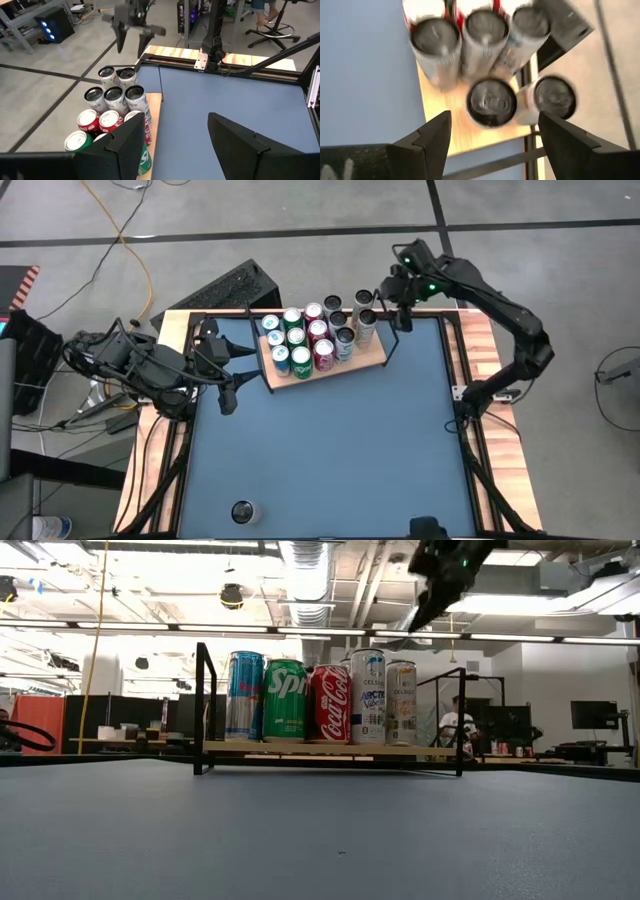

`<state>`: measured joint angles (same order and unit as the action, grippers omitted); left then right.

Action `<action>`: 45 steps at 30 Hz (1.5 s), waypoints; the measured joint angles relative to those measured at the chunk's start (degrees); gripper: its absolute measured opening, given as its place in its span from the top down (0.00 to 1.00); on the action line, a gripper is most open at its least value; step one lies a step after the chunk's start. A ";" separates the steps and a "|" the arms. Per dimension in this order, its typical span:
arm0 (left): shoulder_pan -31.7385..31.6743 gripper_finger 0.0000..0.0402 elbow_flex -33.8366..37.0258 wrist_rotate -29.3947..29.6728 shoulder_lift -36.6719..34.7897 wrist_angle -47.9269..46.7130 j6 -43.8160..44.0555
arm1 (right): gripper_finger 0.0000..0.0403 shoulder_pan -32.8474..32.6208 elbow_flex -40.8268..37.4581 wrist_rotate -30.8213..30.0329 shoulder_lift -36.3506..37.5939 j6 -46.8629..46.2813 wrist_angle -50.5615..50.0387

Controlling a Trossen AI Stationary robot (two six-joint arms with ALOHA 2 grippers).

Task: Place canned beverage on shelf
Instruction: Put the top white yellow soda can on the shelf aligned with the other white yellow soda can, then put the white yellow soda can on the shelf aligned with the other white yellow soda cans

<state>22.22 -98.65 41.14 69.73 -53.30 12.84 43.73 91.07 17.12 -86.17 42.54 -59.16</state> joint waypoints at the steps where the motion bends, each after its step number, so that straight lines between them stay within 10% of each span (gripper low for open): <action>1: 0.00 0.49 0.00 -0.02 0.00 0.00 0.02 | 0.30 -0.59 0.35 0.00 0.98 -1.63 0.19; 16: 0.02 0.49 0.00 -0.31 0.00 -0.02 0.02 | 0.37 -10.59 -8.28 -1.91 3.32 -11.26 2.75; 45: 0.02 0.49 0.00 -8.18 0.00 0.28 0.46 | 0.38 -9.72 -15.22 -9.79 7.39 -15.21 6.70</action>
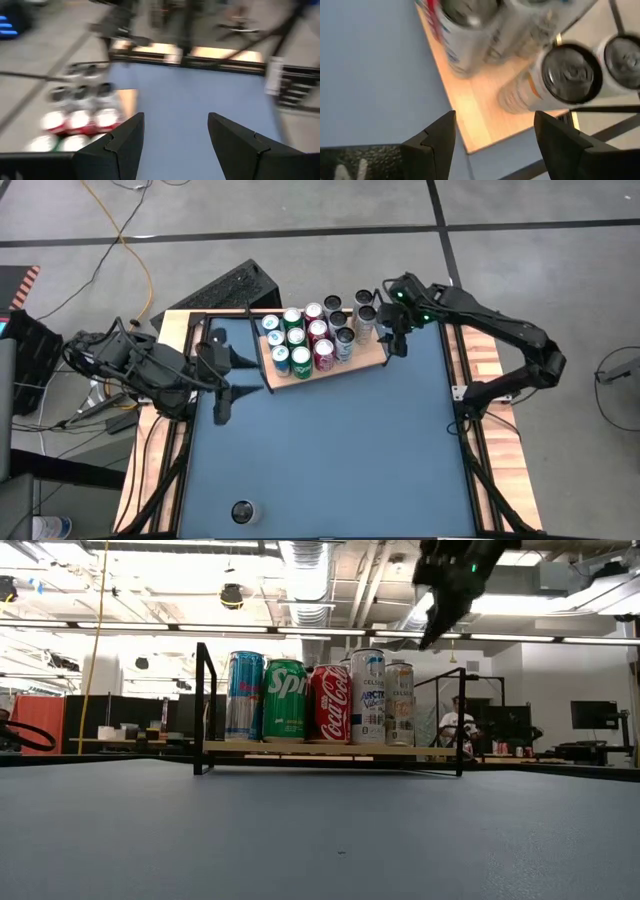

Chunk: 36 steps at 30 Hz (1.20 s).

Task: Place canned beverage on shelf
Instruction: Put the white yellow soda can on the shelf aligned with the other white yellow soda cans

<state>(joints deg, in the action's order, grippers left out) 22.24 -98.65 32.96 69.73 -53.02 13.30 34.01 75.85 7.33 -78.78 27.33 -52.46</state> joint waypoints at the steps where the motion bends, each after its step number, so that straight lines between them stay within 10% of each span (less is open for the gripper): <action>1: 0.00 0.49 0.00 -2.91 0.10 0.41 0.16 | 0.38 -0.84 0.27 0.00 0.93 -1.01 -0.13; 8: 4.48 0.49 -0.02 -22.62 4.47 -2.91 15.79 | 0.38 -7.71 1.25 0.06 7.56 -11.56 -0.41; 15: 14.92 0.49 -0.02 -28.96 12.54 -5.29 30.02 | 0.38 -13.28 1.25 0.07 9.35 -22.85 -0.21; 26: 30.80 0.49 0.22 -11.42 14.35 -7.95 47.00 | 0.38 -21.50 1.25 0.09 9.31 -30.70 0.02; 36: 33.66 0.49 0.39 -16.46 23.80 -13.66 40.84 | 0.38 -26.16 1.25 0.09 9.29 -35.81 2.95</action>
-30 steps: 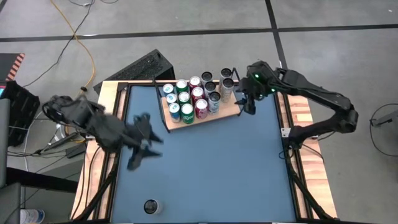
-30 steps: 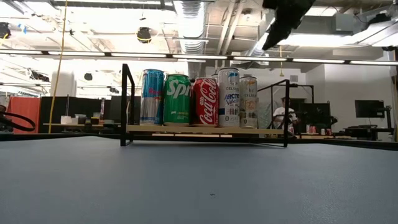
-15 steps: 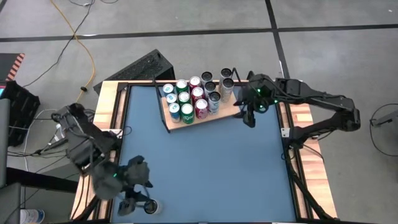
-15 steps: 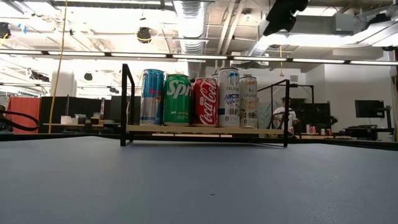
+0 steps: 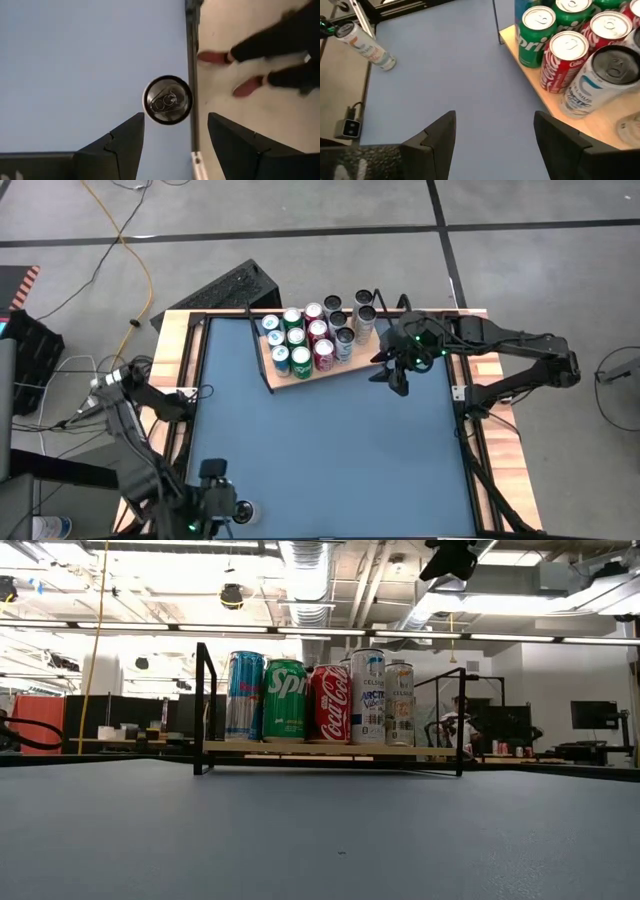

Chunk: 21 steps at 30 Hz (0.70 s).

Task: Place canned beverage on shelf
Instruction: Put the white yellow soda can on the shelf aligned with the other white yellow soda cans

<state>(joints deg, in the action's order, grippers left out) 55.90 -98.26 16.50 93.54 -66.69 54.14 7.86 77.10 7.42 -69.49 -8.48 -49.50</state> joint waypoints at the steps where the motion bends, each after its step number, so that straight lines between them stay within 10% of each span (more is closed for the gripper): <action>1: -0.38 0.49 0.00 -0.65 0.94 0.26 -1.41 | 0.38 -0.28 -0.01 -0.01 0.00 -0.56 0.00; 21: -0.04 0.49 0.00 11.13 3.73 2.89 -9.89 | 0.38 -2.99 -0.02 -4.25 -0.24 -1.71 0.25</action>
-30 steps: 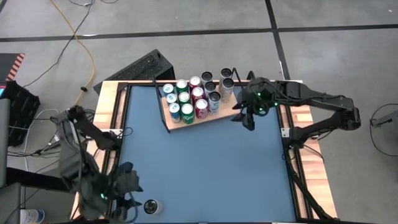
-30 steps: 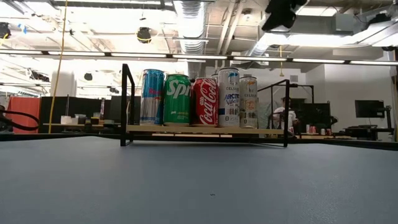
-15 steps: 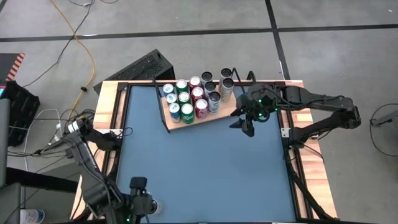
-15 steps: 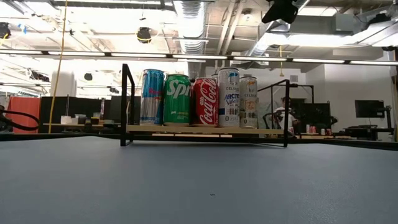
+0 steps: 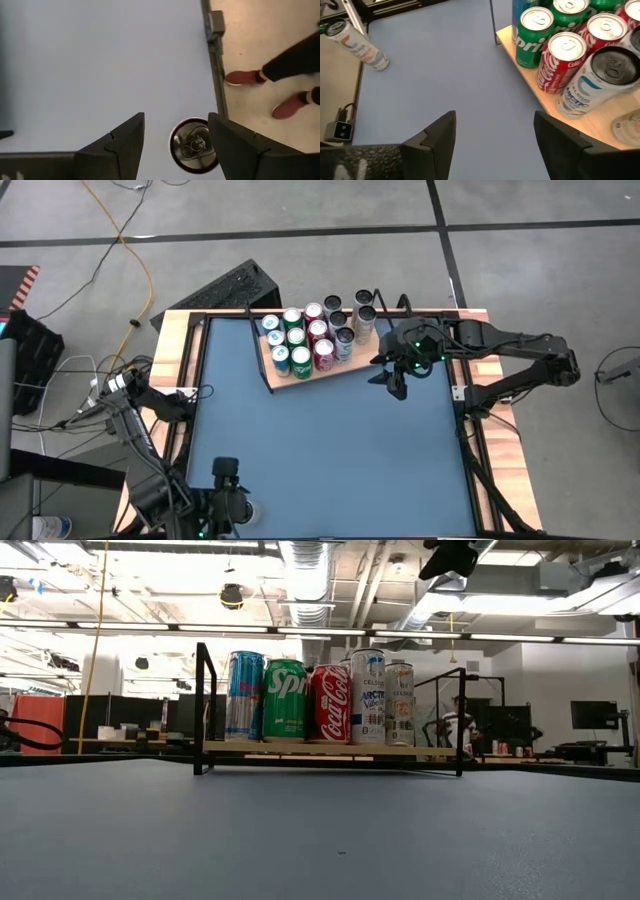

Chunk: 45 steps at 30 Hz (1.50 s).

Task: Place canned beverage on shelf
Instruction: Put the white yellow soda can on the shelf aligned with the other white yellow soda cans

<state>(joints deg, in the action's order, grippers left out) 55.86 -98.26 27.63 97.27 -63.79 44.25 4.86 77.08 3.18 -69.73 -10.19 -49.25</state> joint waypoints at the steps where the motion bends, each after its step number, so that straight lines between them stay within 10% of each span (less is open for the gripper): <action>1: 0.11 0.49 0.00 0.31 -0.02 -0.39 0.52 | 0.38 0.02 0.00 -0.28 0.00 0.10 -0.02; 15: 0.30 0.37 -1.28 1.95 -0.23 -3.54 -1.99 | 0.38 0.04 0.00 -0.30 0.00 0.12 0.04; 23: 0.74 0.14 -1.54 -1.20 -0.28 -4.90 7.58 | 0.38 0.04 -0.02 -2.96 0.00 0.17 0.04; 32: 3.12 0.12 -0.85 -7.87 0.35 -4.22 27.80 | 0.38 0.07 -0.02 -3.36 0.00 0.35 0.05; 45: 1.49 0.12 4.04 -2.61 0.92 2.18 16.36 | 0.38 0.15 -0.04 -3.36 0.00 2.94 0.04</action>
<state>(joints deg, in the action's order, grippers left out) 57.36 -94.21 25.02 98.19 -61.61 60.61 5.02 77.03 -0.19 -69.73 -7.25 -49.21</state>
